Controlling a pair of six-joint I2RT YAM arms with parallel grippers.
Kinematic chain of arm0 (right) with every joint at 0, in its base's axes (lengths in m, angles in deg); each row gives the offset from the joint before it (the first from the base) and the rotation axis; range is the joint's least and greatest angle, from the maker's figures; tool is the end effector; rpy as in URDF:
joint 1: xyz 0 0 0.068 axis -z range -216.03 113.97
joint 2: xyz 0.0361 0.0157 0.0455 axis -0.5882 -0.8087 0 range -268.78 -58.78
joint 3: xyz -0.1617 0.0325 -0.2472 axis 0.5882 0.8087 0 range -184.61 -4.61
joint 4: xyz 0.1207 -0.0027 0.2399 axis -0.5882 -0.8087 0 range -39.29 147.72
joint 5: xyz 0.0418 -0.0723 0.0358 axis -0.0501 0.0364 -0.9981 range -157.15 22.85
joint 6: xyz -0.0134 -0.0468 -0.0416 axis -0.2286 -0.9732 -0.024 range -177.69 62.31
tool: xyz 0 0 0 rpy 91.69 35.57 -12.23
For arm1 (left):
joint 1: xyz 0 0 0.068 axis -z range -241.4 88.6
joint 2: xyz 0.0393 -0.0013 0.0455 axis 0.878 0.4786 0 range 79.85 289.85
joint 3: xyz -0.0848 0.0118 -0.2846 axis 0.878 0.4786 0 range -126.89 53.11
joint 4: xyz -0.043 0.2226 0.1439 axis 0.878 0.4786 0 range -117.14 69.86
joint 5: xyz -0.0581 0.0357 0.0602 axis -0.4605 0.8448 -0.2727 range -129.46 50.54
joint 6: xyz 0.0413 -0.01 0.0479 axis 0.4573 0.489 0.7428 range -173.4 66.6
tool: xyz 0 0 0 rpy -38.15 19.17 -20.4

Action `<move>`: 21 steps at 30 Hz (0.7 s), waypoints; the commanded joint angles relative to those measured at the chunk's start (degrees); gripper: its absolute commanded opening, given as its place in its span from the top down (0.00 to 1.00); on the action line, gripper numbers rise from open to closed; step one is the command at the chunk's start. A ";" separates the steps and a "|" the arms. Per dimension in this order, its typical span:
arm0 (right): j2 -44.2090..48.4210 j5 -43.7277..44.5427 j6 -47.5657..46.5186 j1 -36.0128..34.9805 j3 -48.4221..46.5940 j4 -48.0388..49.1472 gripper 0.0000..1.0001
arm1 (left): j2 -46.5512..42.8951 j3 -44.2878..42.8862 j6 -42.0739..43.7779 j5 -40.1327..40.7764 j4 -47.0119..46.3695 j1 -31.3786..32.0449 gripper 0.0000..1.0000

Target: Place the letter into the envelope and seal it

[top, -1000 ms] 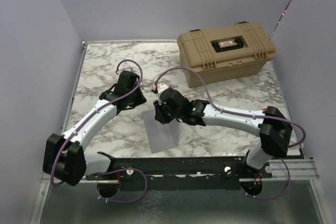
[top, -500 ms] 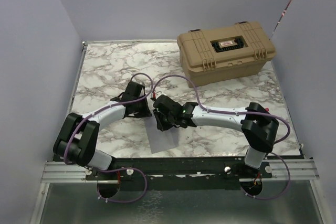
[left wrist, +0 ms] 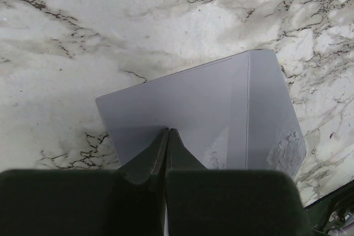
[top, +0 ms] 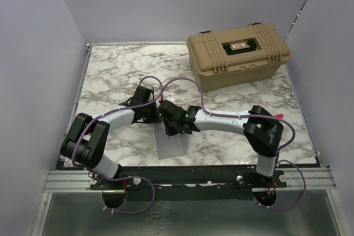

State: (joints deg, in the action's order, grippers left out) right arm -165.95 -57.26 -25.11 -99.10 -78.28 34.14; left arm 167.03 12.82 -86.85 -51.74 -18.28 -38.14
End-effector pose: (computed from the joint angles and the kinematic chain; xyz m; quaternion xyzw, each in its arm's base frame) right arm 0.1959 0.3669 0.1972 -0.2277 0.9282 0.1537 0.2508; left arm 0.2632 -0.1247 0.1577 -0.0530 0.9492 -0.2290 0.2091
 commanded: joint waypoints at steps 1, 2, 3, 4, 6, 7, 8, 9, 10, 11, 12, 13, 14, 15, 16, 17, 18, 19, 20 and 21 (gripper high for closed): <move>-1.68 3.53 1.74 -0.22 -1.15 -2.81 0.99 | 2.59 1.47 0.68 3.89 3.38 0.12 1.00; -1.90 3.39 1.78 -0.21 -1.19 -2.72 1.00 | 2.22 1.64 0.53 4.17 3.37 0.11 1.00; -2.23 3.32 1.83 -0.27 -1.32 -2.75 1.00 | 1.90 1.86 0.42 4.31 3.43 0.11 1.00; -2.64 3.34 1.94 -0.23 -1.52 -2.90 0.99 | 1.68 2.11 0.29 4.36 3.48 0.15 1.00; -3.44 3.91 2.20 -0.30 -1.93 -3.28 0.99 | 1.27 2.64 0.03 4.37 3.48 0.11 1.00; -3.86 4.66 2.37 -0.29 -2.25 -3.58 1.00 | 1.07 2.92 -0.03 4.32 3.52 0.13 1.00; -4.25 5.65 2.40 -0.27 -2.57 -3.96 1.00 | 0.88 3.06 -0.03 4.32 3.47 0.11 1.00; -4.58 6.98 2.51 -0.27 -2.96 -4.45 1.00 | 0.68 3.31 -0.11 4.24 3.52 0.18 1.00; -4.78 8.93 2.86 -0.26 -3.23 -4.80 1.00 | 0.50 3.46 -0.12 4.30 3.46 0.14 1.00; -4.87 10.23 3.06 -0.23 -3.31 -4.78 1.00 | 0.46 3.61 -0.12 4.32 3.52 0.16 1.00; -4.85 11.28 3.17 -0.25 -3.21 -4.44 1.00 | 0.34 3.68 -0.06 4.28 3.52 0.12 1.00; -4.77 12.07 3.15 -0.23 -3.05 -3.76 1.00 | 0.33 3.71 -0.04 4.34 3.53 0.11 1.00; -4.79 12.62 2.96 -0.24 -2.92 -2.97 1.00 | 0.35 3.76 -0.14 4.62 3.53 0.06 1.00; -4.56 12.73 1.92 -0.23 -2.48 -1.27 1.00 | 0.40 3.70 -0.32 5.00 3.49 0.03 1.00; -4.10 12.73 1.36 -0.25 -1.88 0.62 1.00 | 0.61 3.56 -0.38 5.36 3.45 0.08 1.00; -3.69 12.93 1.34 -0.22 -1.31 2.13 1.00 | 0.98 3.38 -0.43 5.74 3.30 0.08 1.00; -3.40 13.25 1.09 -0.21 -1.01 3.29 1.00 | 1.36 3.17 -0.59 6.01 3.27 0.04 1.00; -3.48 13.56 0.70 -0.22 -1.00 3.92 1.00 | 1.97 2.95 -0.75 5.97 3.26 -0.09 1.00; -3.75 13.91 0.39 -0.21 -1.29 4.07 1.00 | 2.50 2.84 -0.96 5.78 3.17 -0.27 1.00; -4.22 13.85 -0.13 -0.21 -1.44 4.26 1.00 | 3.01 2.77 -1.24 5.43 3.12 -0.34 1.00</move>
State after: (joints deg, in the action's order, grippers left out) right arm -168.82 -48.16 -23.49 -99.45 -80.07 33.44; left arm 166.44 13.98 -88.32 -50.58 -20.23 -38.14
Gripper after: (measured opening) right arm 0.248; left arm 0.002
